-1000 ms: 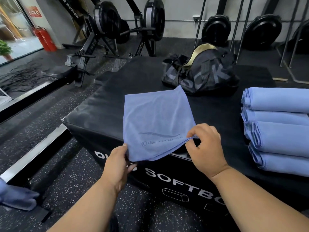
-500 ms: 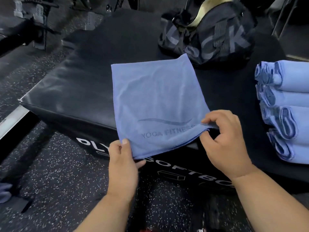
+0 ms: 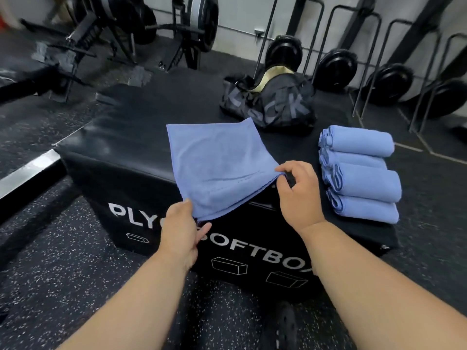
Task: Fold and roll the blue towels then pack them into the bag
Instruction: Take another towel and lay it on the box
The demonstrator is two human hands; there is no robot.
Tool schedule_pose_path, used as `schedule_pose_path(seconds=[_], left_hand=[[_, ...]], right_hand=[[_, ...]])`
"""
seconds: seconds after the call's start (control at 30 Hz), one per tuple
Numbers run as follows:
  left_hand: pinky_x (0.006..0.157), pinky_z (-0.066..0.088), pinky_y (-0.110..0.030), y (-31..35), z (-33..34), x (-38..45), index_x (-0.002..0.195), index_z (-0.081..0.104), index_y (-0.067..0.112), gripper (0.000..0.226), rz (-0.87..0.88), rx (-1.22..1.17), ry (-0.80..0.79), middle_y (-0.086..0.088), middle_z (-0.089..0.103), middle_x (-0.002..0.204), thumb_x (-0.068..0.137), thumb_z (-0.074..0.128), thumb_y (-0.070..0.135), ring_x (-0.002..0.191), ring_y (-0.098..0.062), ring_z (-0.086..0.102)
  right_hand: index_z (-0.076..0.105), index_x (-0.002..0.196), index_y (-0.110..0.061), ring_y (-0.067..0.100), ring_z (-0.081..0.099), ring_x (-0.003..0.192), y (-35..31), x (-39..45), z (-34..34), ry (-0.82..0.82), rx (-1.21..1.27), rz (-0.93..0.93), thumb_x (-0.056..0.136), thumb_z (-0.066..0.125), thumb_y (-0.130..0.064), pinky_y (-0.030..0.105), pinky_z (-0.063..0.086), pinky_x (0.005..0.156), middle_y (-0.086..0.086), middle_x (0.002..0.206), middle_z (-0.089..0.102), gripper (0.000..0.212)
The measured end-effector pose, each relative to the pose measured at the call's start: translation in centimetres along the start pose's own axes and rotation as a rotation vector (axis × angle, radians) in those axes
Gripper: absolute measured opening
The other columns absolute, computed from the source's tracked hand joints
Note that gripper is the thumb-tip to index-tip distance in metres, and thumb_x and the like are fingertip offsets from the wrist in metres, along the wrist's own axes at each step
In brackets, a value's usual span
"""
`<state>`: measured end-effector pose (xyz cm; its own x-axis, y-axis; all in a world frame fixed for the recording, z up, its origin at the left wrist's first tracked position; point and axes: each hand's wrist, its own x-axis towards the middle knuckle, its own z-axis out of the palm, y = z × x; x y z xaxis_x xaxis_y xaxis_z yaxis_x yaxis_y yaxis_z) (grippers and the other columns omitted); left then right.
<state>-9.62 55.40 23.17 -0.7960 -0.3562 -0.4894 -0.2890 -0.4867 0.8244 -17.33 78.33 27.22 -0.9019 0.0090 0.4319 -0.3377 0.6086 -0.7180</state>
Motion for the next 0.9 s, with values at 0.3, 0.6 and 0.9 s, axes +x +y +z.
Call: schedule_pose_path(seconds=[0.3,0.6,0.9], left_hand=[[0.078,0.059,-0.026,0.3,0.8,0.8,0.106,0.072,0.01,0.023,-0.125,-0.079,-0.067,-0.001,0.081,0.093,0.111,0.051,0.018,0.085,-0.01,0.075],[0.067,0.046,-0.025,0.1,-0.9,3.1,0.077,0.064,0.015,0.024,0.02,0.079,-0.099,0.003,0.057,0.07,0.101,0.062,0.014,0.068,-0.009,0.052],[0.059,0.051,-0.021,3.0,-2.7,1.6,0.099,0.07,0.013,0.011,0.108,0.008,0.032,-0.003,0.07,0.086,0.098,0.06,0.009,0.064,-0.007,0.06]], right_hand=[[0.067,0.109,-0.037,0.01,0.055,0.117,0.5,-2.1,0.9,-0.042,-0.016,0.059,0.101,0.059,-0.013,0.019,0.042,0.1,-0.026,0.117,0.055,0.027],[0.068,0.114,-0.038,-0.004,0.06,0.105,0.9,-3.1,1.0,0.067,0.104,0.329,0.096,0.07,-0.016,0.002,0.042,0.086,-0.018,0.119,0.054,0.029],[0.073,0.104,-0.034,0.001,0.062,0.097,1.3,-2.3,0.9,0.133,0.147,0.333,0.098,0.062,-0.01,0.003,0.043,0.083,-0.005,0.119,0.06,0.028]])
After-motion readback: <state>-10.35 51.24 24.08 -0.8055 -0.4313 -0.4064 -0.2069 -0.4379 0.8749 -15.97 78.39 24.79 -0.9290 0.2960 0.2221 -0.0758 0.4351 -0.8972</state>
